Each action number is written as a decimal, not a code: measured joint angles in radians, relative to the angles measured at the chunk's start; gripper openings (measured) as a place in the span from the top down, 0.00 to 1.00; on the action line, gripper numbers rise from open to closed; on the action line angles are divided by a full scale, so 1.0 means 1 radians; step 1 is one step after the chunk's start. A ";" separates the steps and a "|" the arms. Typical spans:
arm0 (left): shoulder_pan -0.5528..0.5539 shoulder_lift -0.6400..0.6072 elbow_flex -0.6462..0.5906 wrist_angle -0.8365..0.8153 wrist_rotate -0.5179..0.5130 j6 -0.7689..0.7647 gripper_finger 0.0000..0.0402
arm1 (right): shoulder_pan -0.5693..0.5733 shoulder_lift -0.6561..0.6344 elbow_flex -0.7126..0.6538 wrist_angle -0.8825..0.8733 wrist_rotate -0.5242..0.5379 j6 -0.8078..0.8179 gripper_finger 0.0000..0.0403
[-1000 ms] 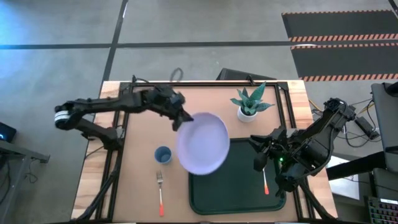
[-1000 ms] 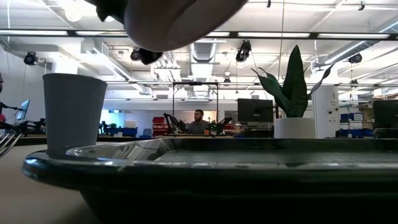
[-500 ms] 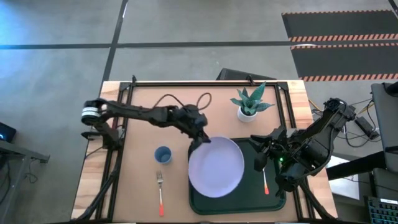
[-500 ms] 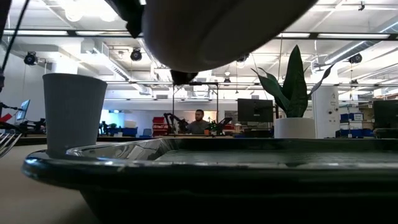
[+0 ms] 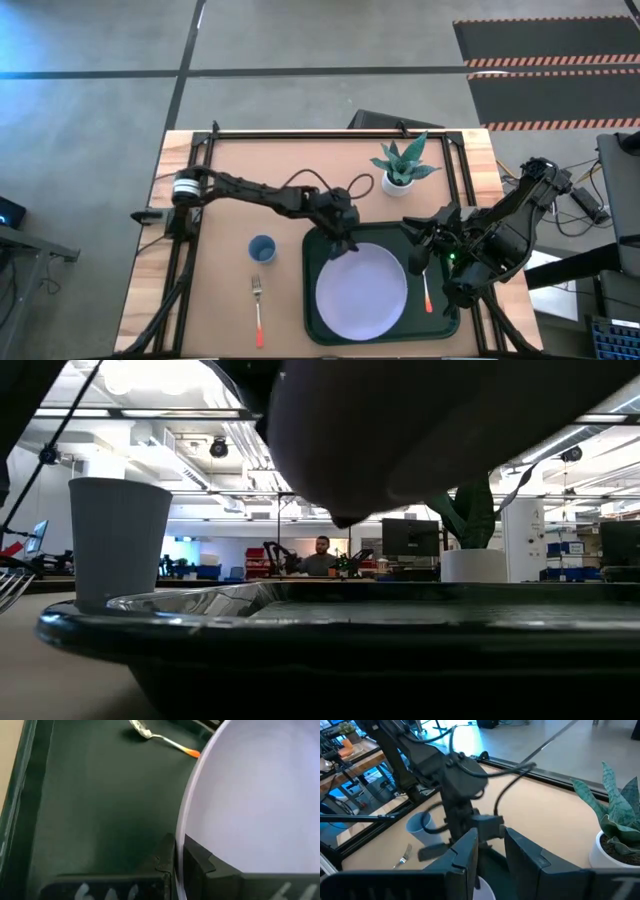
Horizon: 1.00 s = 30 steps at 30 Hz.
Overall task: Pick and place plate/cup/fork/spoon on tray
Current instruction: Put the purple plate on the dark green serving tray to the right of the orange spoon
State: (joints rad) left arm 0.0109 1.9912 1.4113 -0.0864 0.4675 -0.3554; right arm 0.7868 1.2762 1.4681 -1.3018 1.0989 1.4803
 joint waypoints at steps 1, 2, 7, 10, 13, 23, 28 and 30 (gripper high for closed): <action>0.000 0.011 0.006 -0.001 -0.001 -0.001 1.00 | 0.000 0.000 0.000 0.000 0.000 0.000 0.79; 0.001 0.026 0.014 -0.001 -0.001 0.000 1.00 | 0.000 0.000 0.000 0.000 0.000 0.000 0.79; 0.000 0.090 0.031 0.001 0.004 0.015 1.00 | 0.000 0.000 0.000 0.000 -0.003 0.000 0.79; 0.001 0.126 0.031 0.000 0.005 0.021 1.00 | 0.000 0.000 0.000 0.001 -0.004 -0.005 0.79; 0.000 0.155 0.032 0.002 0.008 0.021 1.00 | 0.000 0.000 0.000 0.002 -0.004 -0.012 0.79; 0.000 0.188 0.077 0.026 0.034 0.022 1.00 | 0.000 0.000 0.000 0.005 -0.004 -0.014 0.79; 0.000 0.188 0.073 0.026 0.030 0.025 1.00 | 0.000 0.000 0.000 0.006 -0.003 -0.015 0.79; 0.000 0.188 0.073 0.026 0.022 0.029 1.00 | 0.000 0.000 0.000 0.006 -0.003 -0.015 0.79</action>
State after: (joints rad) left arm 0.0110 2.1796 1.4841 -0.0604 0.4894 -0.3259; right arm 0.7868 1.2762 1.4681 -1.2957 1.0958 1.4654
